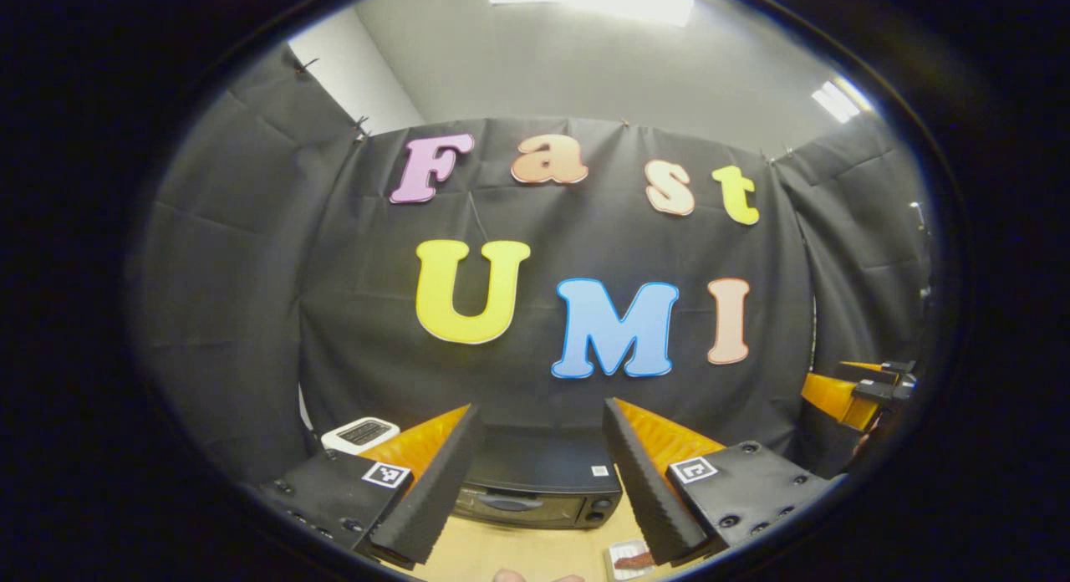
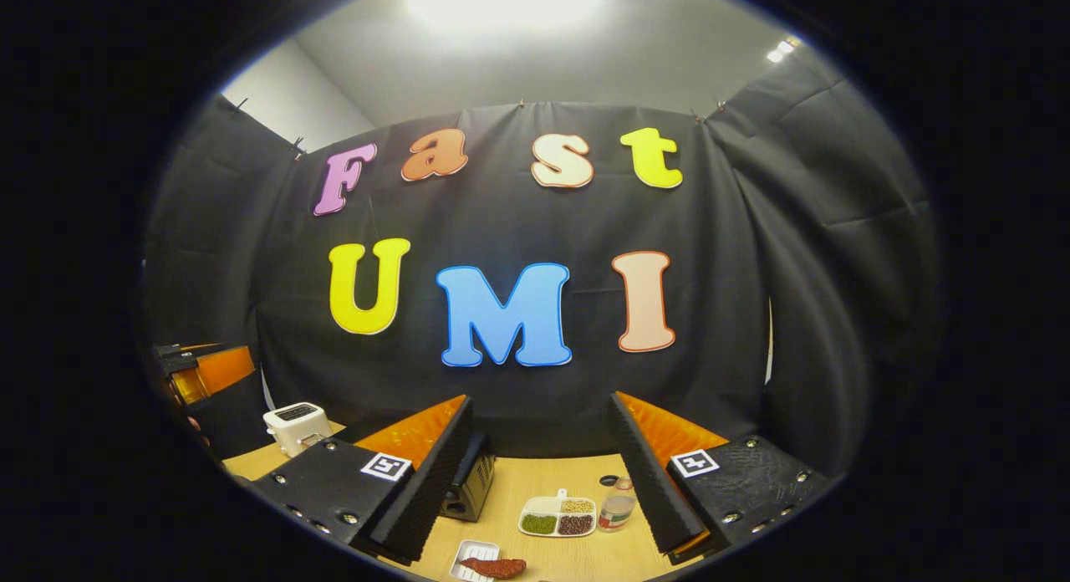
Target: Open the electric oven with the left hand, put the food in, and close the electric oven.
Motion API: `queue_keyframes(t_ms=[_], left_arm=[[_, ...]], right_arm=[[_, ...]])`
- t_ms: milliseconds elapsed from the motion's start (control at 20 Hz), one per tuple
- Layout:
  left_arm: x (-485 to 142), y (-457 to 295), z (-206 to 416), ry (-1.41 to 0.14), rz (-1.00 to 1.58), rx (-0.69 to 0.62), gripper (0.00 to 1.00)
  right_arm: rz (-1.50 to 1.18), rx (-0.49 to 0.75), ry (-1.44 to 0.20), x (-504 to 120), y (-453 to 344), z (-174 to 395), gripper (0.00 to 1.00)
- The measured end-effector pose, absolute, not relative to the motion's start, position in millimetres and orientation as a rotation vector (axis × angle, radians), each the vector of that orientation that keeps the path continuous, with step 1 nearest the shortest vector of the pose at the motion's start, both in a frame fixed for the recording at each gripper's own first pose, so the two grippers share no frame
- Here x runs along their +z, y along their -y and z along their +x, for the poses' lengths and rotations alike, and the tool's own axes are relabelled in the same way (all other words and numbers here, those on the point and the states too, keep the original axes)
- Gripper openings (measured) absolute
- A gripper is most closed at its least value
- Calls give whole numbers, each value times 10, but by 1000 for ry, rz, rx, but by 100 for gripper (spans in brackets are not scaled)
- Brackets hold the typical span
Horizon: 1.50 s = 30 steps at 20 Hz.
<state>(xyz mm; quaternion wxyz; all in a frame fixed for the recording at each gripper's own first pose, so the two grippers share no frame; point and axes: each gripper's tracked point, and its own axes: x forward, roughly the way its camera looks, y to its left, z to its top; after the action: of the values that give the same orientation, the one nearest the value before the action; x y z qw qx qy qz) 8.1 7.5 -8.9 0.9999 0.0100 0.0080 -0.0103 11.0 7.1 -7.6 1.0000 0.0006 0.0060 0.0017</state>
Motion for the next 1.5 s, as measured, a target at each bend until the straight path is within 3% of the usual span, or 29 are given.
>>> queue_keyframes(t_ms=[500, 800, 1150, 1200, 1500], left_arm=[[-496, -191, 511, -88, 27, -98, 98], [-1193, -350, 885, -232, 13, -112, 100], [-2040, -439, 1298, -381, 49, -140, 94], [-2190, -445, 1351, -407, 57, -144, 100], [-2829, -476, 1637, -523, 60, -152, 100]], right_arm=[[10, -61, -21, -184, -240, 174, 97], [-16, -99, -41, -320, -247, 236, 97], [-31, -156, -98, -556, -127, 215, 97], [-35, -166, -108, -583, -102, 199, 97], [-24, -230, -129, -635, 71, 97, 97]])
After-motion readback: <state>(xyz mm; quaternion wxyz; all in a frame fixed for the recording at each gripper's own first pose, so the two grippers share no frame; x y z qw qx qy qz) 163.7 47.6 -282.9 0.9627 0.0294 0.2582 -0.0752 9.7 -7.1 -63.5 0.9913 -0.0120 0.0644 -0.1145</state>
